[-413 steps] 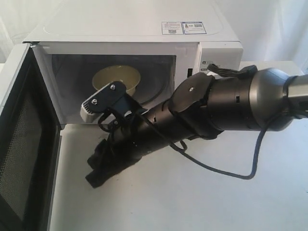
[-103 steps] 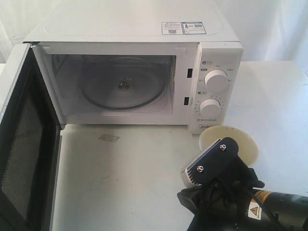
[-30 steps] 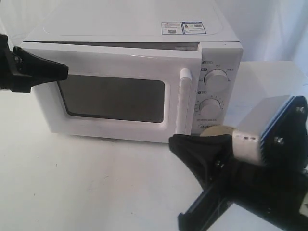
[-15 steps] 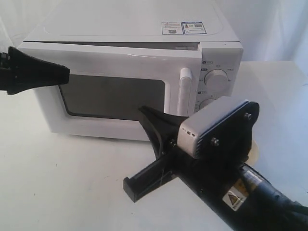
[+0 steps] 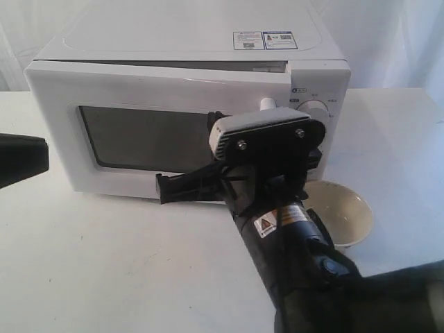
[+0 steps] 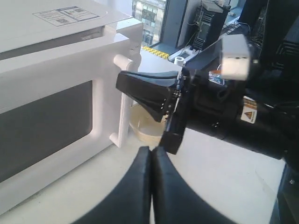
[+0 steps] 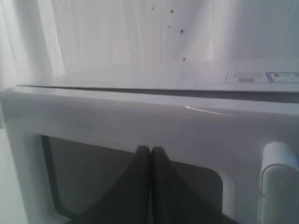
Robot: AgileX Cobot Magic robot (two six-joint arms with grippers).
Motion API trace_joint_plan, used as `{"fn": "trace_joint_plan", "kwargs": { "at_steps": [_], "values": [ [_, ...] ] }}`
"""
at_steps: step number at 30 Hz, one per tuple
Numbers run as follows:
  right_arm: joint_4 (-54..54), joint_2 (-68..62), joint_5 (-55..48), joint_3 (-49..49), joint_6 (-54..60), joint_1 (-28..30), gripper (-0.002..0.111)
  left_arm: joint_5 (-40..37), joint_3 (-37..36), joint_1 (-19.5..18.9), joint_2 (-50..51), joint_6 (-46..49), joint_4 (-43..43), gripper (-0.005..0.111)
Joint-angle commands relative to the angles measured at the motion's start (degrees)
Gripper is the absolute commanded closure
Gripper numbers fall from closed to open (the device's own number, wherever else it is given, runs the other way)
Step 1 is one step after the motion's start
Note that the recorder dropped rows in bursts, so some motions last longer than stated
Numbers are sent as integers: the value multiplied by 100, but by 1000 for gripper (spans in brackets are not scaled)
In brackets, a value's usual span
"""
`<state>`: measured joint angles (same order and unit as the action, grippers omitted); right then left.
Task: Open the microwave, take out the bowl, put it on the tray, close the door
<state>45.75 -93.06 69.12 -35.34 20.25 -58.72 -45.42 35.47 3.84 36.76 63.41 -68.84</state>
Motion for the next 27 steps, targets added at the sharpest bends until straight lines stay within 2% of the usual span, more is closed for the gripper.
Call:
{"fn": "trace_joint_plan", "kwargs": {
  "at_steps": [1, 10, 27],
  "values": [
    [133, -486, 84, -407, 95, 187, 108, -117, -77, 33, -144, -47, -40, 107],
    [66, -972, 84, -1035, 95, 774, 108, -186, -77, 33, -144, -60, -27, 107],
    [47, -1562, 84, -1739, 310, 1295, 108, -266, -77, 33, -144, -61, -16, 107]
  ]
}}
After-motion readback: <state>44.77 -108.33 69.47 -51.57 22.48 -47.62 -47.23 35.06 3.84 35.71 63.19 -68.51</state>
